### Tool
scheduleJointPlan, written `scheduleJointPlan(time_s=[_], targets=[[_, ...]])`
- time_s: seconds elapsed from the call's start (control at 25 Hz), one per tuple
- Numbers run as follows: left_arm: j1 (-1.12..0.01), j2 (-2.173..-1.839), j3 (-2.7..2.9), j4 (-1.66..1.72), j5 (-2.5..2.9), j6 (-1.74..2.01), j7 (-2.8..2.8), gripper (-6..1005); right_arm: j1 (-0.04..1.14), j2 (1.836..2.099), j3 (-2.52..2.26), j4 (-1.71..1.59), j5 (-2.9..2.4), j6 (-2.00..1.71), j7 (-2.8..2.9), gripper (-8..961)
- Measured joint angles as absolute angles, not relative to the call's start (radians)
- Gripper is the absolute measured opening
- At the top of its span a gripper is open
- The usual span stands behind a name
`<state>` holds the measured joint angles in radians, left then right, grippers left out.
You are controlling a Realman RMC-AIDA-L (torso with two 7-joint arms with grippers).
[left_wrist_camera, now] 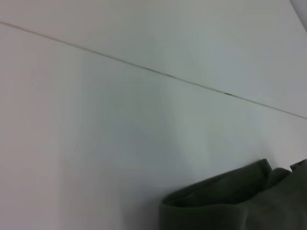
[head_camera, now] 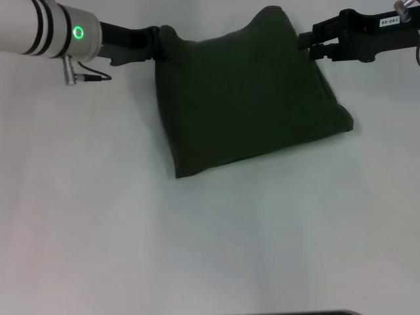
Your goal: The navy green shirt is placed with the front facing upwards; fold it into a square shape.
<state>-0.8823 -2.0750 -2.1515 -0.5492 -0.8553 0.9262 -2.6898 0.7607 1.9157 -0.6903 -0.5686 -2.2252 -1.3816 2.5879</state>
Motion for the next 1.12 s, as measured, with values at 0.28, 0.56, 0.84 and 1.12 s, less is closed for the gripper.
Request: scheduleJointPlan(time_s=[0.28, 0.56, 0.84, 1.12], targets=[[-0.885, -2.065, -2.144, -0.536, -0.848, 0.911, -2.693, 19, 0.761, 1.916, -0.69, -0.569, -2.225, -1.373, 2.587, 401], [-0.882, -2.058, -2.15, -0.534, -0.777, 0.894, -2.731, 24, 0.761, 1.916, -0.69, -0.564, -2.223, -1.371, 2.586, 400], [-0.865, -2.028, -2.148, -0.539, -0.773, 0.901, -2.731, 29, 0.764, 1.916, -0.691, -0.56, -2.224, -1.365, 2.587, 400], [-0.851, -2.003, -2.151, -0.539, -0.772, 0.904, -2.731, 33, 0.77, 1.916, -0.691, -0.56, -2.224, -1.363, 2.593, 400]])
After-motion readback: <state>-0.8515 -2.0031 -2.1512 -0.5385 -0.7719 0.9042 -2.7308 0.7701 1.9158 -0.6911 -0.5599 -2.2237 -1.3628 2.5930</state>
